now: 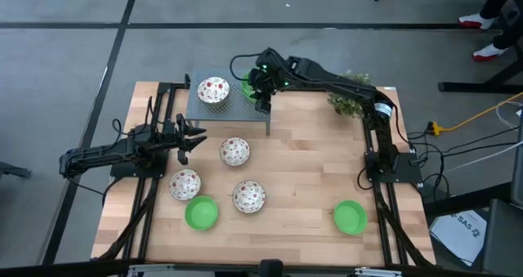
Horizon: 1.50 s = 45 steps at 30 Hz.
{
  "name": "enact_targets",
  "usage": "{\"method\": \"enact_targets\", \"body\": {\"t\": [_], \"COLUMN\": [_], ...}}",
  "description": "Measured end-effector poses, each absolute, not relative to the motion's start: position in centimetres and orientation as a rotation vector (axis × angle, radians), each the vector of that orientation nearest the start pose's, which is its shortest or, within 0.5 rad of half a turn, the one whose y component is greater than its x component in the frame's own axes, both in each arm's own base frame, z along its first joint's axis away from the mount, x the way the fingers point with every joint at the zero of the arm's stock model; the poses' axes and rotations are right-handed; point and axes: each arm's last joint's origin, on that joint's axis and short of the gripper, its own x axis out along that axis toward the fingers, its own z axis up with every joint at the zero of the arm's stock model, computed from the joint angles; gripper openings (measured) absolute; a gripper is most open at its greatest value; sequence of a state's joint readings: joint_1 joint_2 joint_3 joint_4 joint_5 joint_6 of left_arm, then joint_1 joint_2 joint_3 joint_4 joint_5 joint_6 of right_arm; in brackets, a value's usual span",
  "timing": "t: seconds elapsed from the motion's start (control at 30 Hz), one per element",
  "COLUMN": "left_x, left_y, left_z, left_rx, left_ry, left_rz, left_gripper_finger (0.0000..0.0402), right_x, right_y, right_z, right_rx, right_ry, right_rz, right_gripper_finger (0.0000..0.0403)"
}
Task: Pick & Place Mini bowls
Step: Stack the green bowl on top of the green bowl on the shelf, then stack the white bowl on top of the white bowl on the shelf
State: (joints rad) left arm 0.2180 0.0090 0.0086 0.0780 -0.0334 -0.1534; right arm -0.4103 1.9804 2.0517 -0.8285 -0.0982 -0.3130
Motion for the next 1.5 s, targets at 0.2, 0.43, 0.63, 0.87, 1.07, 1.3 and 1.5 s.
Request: {"method": "enact_targets", "body": {"t": [0.2,0.43,0.63,0.87,1.07,1.3,1.5], "left_x": [9.5,9.5,9.5,9.5,9.5,9.5,9.5], "left_y": [2.2,2.2,2.2,2.2,2.2,2.2,2.2], "left_z": [17.3,17.3,17.3,17.3,17.3,17.3,17.3], "left_rx": [-0.145,-0.145,-0.145,-0.145,-0.145,-0.145,-0.145], "left_ry": [-0.097,-0.097,-0.097,-0.097,-0.097,-0.097,-0.097], "left_rz": [0.244,0.245,0.245,0.244,0.245,0.245,0.245], "left_gripper_finger": [0.0125,0.0125,0.0125,0.0125,0.0125,0.0125,0.0125], "right_x": [39.9,39.8,40.0,40.2,40.5,41.2,41.8], "right_y": [-17.0,-16.8,-16.9,-17.0,-15.8,-13.1,-10.9], "right_z": [37.4,37.3,35.4,35.5,38.6,39.8,39.8], "right_rx": [-0.081,-0.079,-0.064,-0.071,-0.105,-0.138,-0.153], "right_ry": [0.724,0.743,0.793,0.765,0.666,0.623,0.624], "right_rz": [-0.201,-0.201,-0.192,-0.201,-0.193,-0.135,-0.084], "right_gripper_finger": [0.014,0.0071,0.0012,0.0015,0.0007,0.0039,0.0052]}}
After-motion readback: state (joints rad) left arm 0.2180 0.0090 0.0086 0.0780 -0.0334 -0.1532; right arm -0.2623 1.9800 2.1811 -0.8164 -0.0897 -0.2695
